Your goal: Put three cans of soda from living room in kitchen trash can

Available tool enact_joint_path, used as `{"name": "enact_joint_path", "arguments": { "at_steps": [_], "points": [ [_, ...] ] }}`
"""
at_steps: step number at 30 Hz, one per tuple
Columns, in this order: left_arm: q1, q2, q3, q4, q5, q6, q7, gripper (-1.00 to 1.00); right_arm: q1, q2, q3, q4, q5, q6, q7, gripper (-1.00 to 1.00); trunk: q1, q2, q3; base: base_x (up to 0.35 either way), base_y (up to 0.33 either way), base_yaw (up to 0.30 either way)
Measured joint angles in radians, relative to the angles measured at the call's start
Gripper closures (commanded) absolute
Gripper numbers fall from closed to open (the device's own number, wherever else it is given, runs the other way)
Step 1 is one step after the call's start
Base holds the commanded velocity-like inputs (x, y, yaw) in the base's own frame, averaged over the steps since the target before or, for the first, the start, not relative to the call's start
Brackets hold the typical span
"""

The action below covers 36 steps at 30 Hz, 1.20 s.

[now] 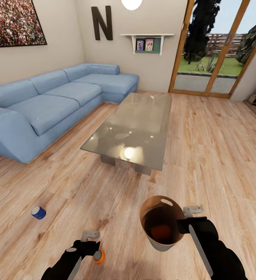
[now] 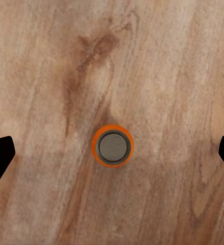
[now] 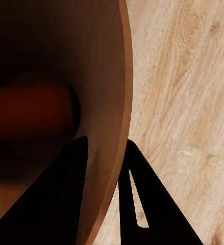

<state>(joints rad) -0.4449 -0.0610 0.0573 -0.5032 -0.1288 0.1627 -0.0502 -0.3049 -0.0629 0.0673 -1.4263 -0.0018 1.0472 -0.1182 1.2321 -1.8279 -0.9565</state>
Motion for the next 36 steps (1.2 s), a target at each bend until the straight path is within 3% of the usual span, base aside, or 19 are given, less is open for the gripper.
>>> {"name": "enact_joint_path", "arguments": {
  "at_steps": [36],
  "points": [
    [0.000, 0.000, 0.000, 0.000, 0.000, 0.000, -0.001, -1.00, 0.000, 0.000, 0.000, 0.000, 0.003, 0.000, 0.000, 1.00, 0.000, 0.000, -0.058, 0.000, 0.000, 0.000]
  ]
}}
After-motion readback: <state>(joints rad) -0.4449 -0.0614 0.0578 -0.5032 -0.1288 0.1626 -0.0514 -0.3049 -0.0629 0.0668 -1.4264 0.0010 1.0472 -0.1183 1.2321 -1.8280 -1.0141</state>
